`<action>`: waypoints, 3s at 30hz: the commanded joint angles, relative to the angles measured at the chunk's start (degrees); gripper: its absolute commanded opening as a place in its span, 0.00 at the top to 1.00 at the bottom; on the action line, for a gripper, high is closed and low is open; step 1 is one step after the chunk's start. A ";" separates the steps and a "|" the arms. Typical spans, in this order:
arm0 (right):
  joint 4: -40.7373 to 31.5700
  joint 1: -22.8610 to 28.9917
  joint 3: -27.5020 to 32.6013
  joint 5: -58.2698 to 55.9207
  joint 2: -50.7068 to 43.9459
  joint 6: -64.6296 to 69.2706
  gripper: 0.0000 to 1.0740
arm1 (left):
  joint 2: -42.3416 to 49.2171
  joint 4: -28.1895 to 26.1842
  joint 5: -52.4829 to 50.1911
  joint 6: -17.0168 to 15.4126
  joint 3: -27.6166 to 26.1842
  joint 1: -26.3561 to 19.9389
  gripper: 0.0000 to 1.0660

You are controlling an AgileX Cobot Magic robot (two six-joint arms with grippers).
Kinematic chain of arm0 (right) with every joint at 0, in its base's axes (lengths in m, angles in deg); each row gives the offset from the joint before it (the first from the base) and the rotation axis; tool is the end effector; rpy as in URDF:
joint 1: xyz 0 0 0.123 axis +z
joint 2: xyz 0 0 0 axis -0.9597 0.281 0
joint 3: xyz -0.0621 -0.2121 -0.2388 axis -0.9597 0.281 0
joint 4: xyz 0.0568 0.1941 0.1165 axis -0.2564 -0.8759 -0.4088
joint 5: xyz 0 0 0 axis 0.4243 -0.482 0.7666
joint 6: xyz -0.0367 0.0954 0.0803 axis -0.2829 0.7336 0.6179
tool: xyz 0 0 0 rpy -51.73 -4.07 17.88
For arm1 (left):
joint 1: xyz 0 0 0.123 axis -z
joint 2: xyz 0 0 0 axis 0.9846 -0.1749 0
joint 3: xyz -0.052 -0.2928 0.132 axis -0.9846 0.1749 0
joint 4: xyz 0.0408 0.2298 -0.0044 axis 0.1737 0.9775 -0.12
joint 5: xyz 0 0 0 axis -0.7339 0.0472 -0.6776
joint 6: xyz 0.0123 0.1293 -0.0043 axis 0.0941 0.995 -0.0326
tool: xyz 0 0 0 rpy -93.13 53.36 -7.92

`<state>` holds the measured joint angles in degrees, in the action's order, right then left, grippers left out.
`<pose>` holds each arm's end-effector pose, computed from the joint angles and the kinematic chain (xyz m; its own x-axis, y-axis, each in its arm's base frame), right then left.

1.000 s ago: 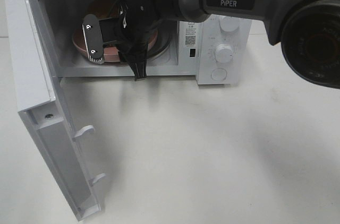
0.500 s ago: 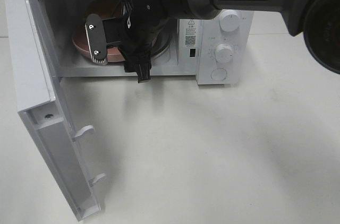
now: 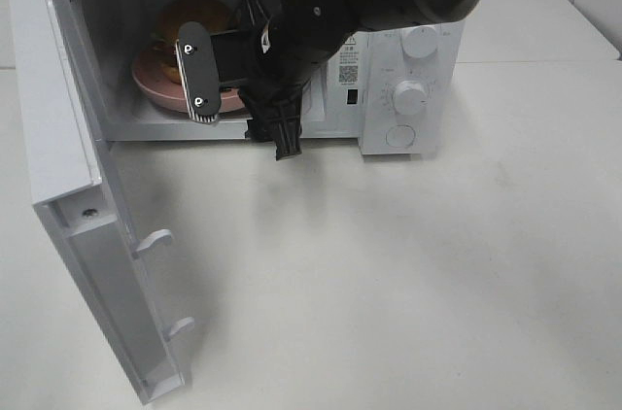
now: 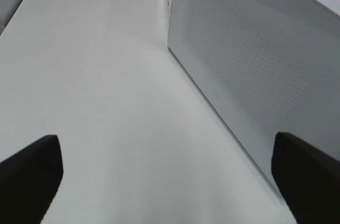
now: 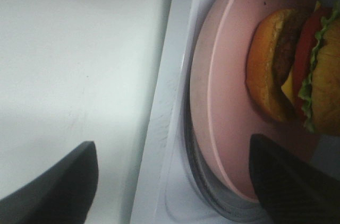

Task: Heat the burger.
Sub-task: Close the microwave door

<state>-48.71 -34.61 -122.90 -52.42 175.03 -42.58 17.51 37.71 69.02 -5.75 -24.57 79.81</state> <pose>0.3968 0.3147 0.1991 0.3618 -0.9047 -0.2251 -0.7370 -0.1297 -0.6633 -0.0316 -0.0108 0.2539 -0.4545 -0.0384 -0.8899 0.0543 0.9960 -0.0707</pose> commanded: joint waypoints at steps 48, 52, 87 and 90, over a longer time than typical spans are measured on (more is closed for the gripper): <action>0.06 -0.11 31.23 -27.39 -40.11 58.16 0.29 | 0.86 -0.06 -0.80 0.00 0.11 0.29 0.06; 0.06 -0.11 31.23 -32.14 -43.43 59.99 0.29 | 0.86 -0.06 -0.80 0.00 0.11 0.29 0.06; -0.29 -12.20 46.98 -46.98 -81.13 64.80 0.29 | 0.86 -0.06 -0.80 0.00 0.11 0.29 0.06; -0.34 -16.27 48.99 -45.61 -85.89 64.80 0.29 | 0.86 -0.06 -0.80 0.00 0.11 0.29 0.06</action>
<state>-49.23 -47.38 -75.69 -99.57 93.27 21.88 17.51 37.71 69.02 -5.75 -24.57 79.81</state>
